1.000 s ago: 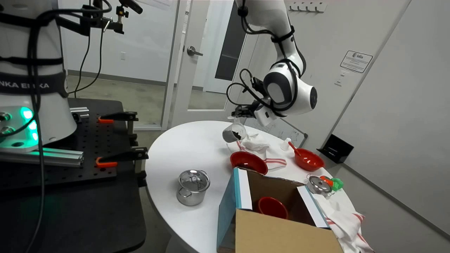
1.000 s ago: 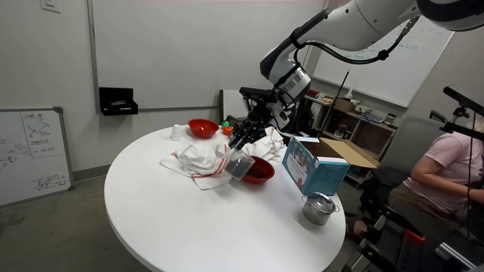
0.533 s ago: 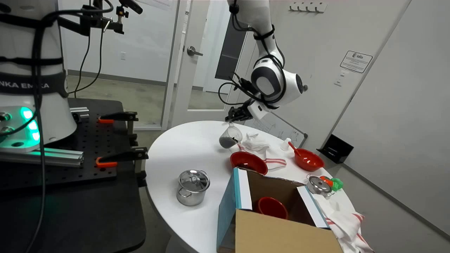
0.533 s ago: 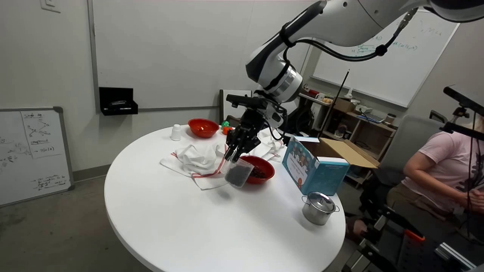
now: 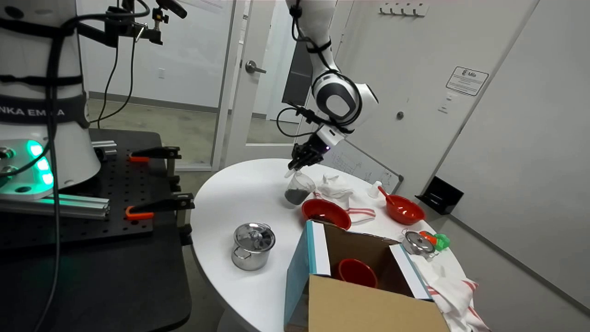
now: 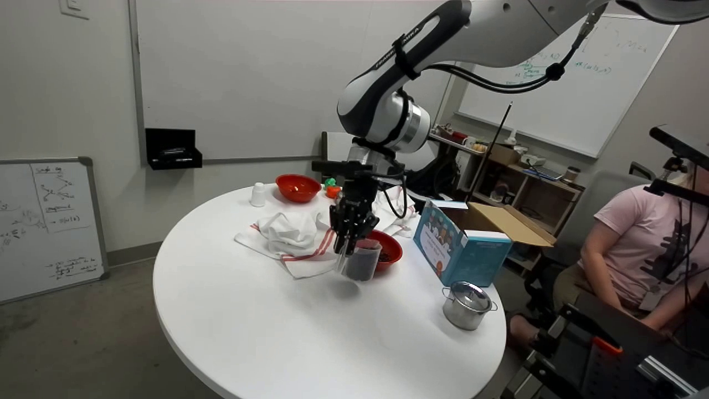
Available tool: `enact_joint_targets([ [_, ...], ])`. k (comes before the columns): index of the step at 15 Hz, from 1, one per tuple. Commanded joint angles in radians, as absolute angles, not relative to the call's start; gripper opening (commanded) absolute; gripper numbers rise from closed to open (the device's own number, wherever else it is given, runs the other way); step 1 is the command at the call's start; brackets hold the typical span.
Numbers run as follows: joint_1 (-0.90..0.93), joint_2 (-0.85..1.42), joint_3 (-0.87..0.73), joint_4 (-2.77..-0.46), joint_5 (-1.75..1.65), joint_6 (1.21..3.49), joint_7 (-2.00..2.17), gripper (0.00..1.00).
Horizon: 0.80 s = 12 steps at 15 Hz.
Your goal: Pour some contents of the jug into the bowl
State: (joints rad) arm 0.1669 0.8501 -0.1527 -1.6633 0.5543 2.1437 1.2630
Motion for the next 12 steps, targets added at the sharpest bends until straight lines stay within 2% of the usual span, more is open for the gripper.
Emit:
enact_joint_targets([
  [1,0.160,0.813,-0.127,-1.701,0.449,2.162,1.348,0.06],
  [12,0.118,0.832,-0.061,-1.717,0.432,2.242,1.357,0.06],
])
